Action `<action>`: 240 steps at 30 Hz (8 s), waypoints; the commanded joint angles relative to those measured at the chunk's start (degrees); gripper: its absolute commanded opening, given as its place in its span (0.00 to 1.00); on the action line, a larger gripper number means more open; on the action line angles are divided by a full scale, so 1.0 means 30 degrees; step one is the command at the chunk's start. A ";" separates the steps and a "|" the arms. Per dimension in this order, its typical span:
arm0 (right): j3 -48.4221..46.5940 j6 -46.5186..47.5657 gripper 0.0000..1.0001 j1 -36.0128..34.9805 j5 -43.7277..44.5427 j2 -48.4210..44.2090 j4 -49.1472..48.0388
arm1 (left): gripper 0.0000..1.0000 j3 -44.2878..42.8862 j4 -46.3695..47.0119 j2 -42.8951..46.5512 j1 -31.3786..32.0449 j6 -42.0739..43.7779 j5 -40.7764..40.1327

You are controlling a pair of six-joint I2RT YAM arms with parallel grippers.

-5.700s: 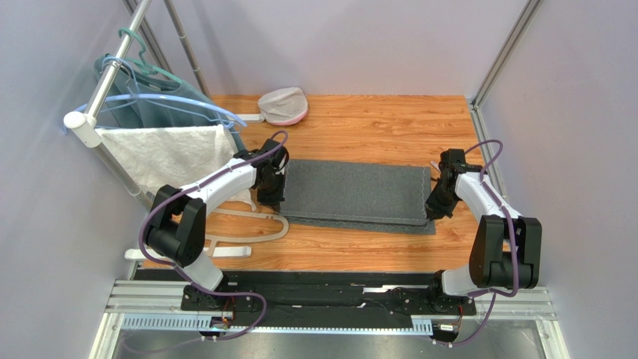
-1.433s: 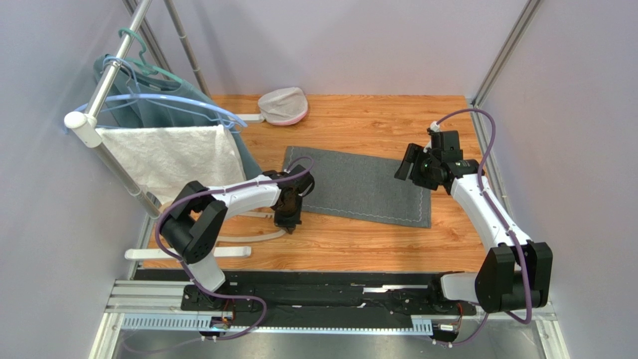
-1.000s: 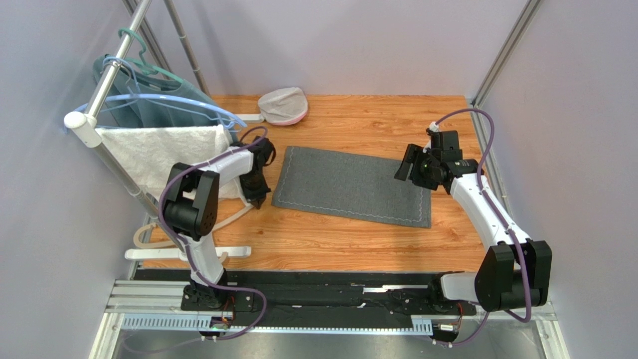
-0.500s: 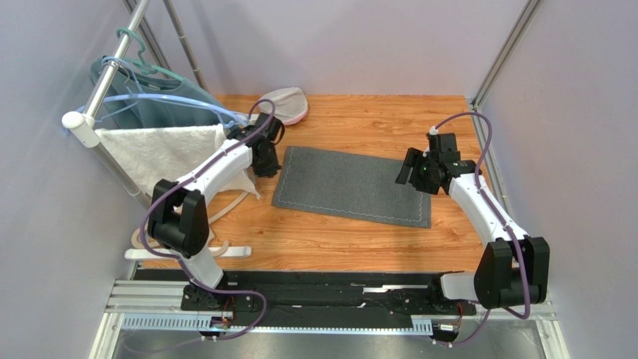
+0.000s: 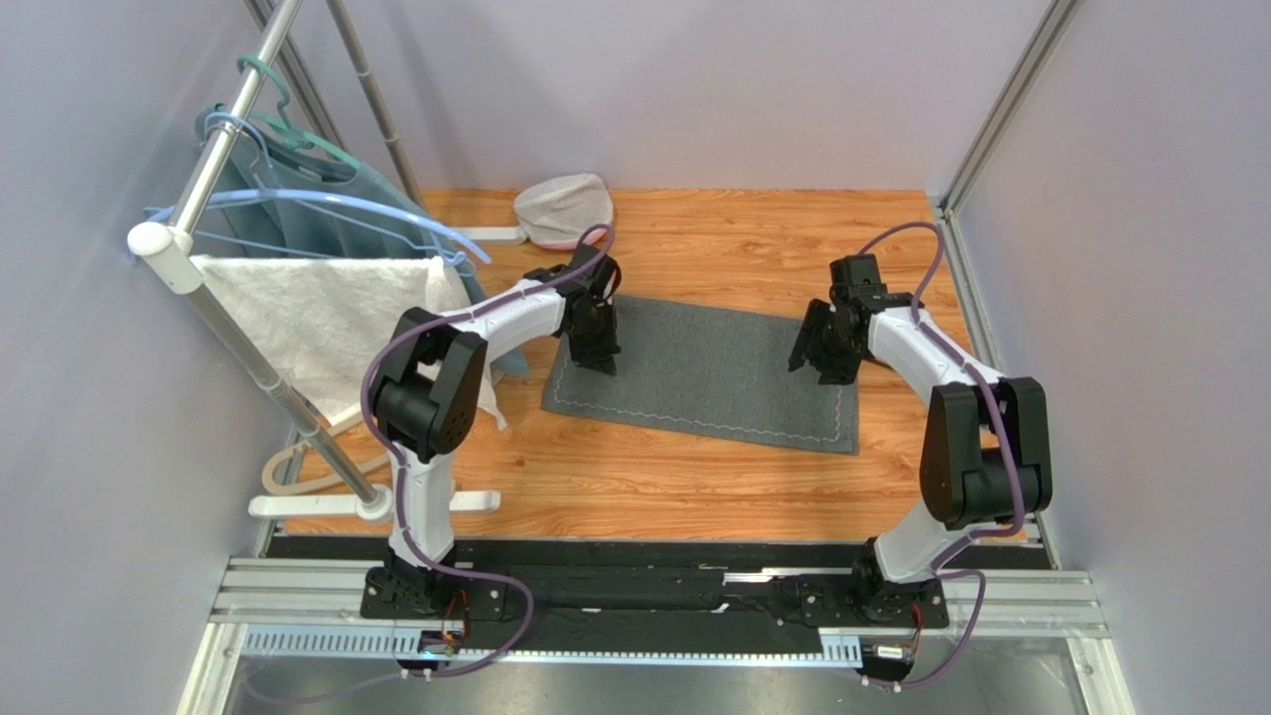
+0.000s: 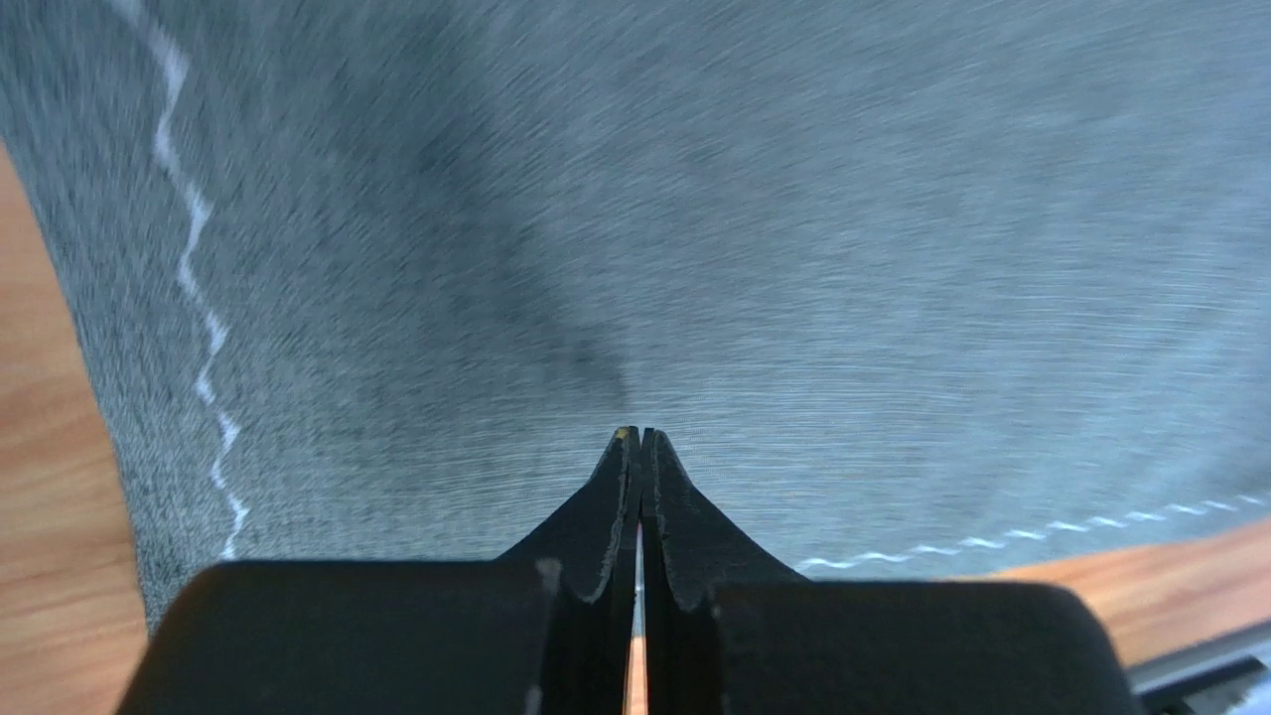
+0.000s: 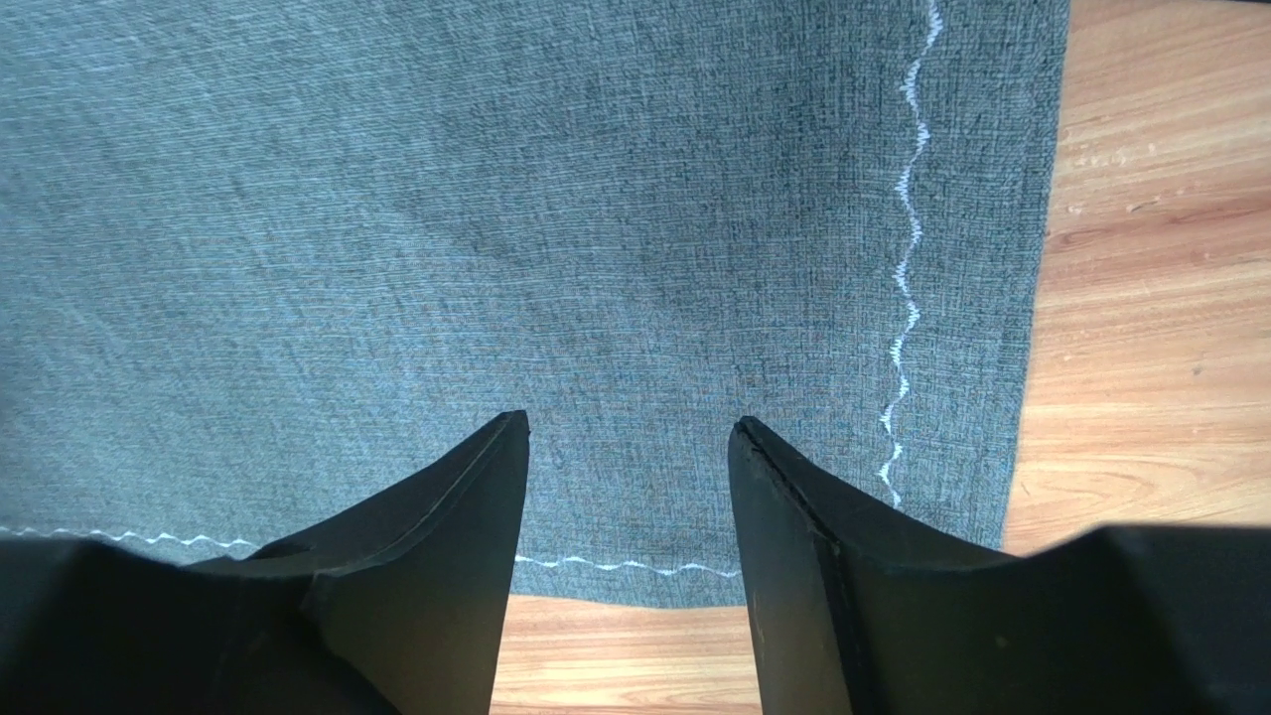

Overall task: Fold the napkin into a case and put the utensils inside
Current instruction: Pick up the rectangle-folded napkin from the center of the board, then fold the rectangle-folded napkin at the center of the board.

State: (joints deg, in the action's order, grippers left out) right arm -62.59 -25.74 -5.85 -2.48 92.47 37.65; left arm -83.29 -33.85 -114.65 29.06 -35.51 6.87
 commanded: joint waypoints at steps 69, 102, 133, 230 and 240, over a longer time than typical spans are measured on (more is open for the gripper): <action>-0.7408 0.1926 0.48 0.1568 -0.0286 0.7175 -0.1505 | 0.07 -0.5256 -0.2460 -0.1422 -0.2393 0.0380 -0.2438; -0.1289 0.3511 0.59 0.1510 0.1854 0.4363 -0.0418 | 0.10 -0.2970 -0.0290 -0.0016 0.2882 -0.0029 0.2835; -0.1315 0.2690 0.00 0.0718 0.2093 -0.3339 0.1922 | 0.07 -0.9471 -0.0995 -0.7514 0.5339 -0.5096 0.3625; -0.0417 -0.1063 0.71 -0.8017 -0.4972 -0.3746 -0.1302 | 0.35 0.7285 -0.1606 0.8742 0.2707 0.0672 -0.1764; 0.2434 0.1371 0.64 -0.4321 -0.6645 -0.4632 -0.1709 | 0.43 -0.0435 -0.2808 0.5585 0.2501 0.4272 0.2484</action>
State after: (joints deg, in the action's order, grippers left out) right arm -56.05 -26.74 -18.98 -19.62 76.16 31.29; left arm -73.60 -39.68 -93.30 36.95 -29.71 9.10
